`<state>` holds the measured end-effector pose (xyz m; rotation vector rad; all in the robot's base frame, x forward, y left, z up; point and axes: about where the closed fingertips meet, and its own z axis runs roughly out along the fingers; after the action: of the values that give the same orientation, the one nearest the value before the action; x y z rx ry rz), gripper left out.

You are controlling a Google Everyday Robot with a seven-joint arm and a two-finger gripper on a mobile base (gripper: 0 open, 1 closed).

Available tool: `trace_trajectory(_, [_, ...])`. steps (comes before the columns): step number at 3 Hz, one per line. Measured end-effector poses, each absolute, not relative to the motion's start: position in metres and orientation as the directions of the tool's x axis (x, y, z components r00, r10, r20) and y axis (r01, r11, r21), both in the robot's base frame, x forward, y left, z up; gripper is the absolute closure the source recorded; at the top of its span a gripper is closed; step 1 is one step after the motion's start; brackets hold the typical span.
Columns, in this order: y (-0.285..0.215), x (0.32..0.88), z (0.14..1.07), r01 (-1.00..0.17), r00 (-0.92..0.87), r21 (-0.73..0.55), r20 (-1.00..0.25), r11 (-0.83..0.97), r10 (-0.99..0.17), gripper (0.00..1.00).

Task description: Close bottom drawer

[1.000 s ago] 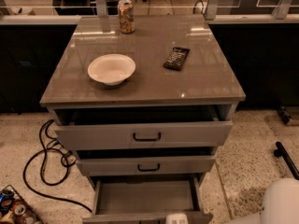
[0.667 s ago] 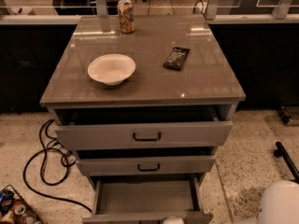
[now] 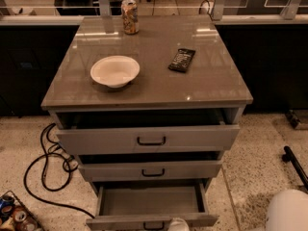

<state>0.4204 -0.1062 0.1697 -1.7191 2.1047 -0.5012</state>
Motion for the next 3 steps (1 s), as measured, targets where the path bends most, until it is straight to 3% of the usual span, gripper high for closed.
trace_trajectory(3, [-0.117,0.447,0.178,-0.809,-0.163,-0.563,-0.059,0.168,-0.985,1.0])
